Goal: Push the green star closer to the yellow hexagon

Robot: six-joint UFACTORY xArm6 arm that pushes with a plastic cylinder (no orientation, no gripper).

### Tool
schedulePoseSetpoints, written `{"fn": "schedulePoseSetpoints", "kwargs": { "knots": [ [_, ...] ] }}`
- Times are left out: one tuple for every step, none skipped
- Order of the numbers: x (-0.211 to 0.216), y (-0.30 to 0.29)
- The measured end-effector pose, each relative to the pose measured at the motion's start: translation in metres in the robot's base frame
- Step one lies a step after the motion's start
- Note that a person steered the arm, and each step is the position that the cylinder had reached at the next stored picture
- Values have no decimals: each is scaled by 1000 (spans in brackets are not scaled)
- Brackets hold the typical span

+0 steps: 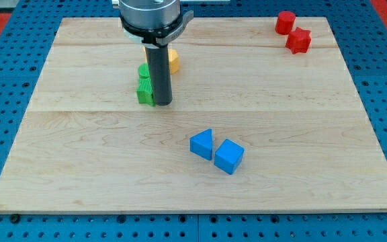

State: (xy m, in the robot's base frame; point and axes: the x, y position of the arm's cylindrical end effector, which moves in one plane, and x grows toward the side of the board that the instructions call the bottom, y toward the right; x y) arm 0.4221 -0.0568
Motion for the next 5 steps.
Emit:
{"fn": "schedulePoseSetpoints", "kwargs": {
  "knots": [
    [28,-5],
    [41,-62],
    [13,-98],
    [0,-62],
    [-8,-24]
  ]
}}
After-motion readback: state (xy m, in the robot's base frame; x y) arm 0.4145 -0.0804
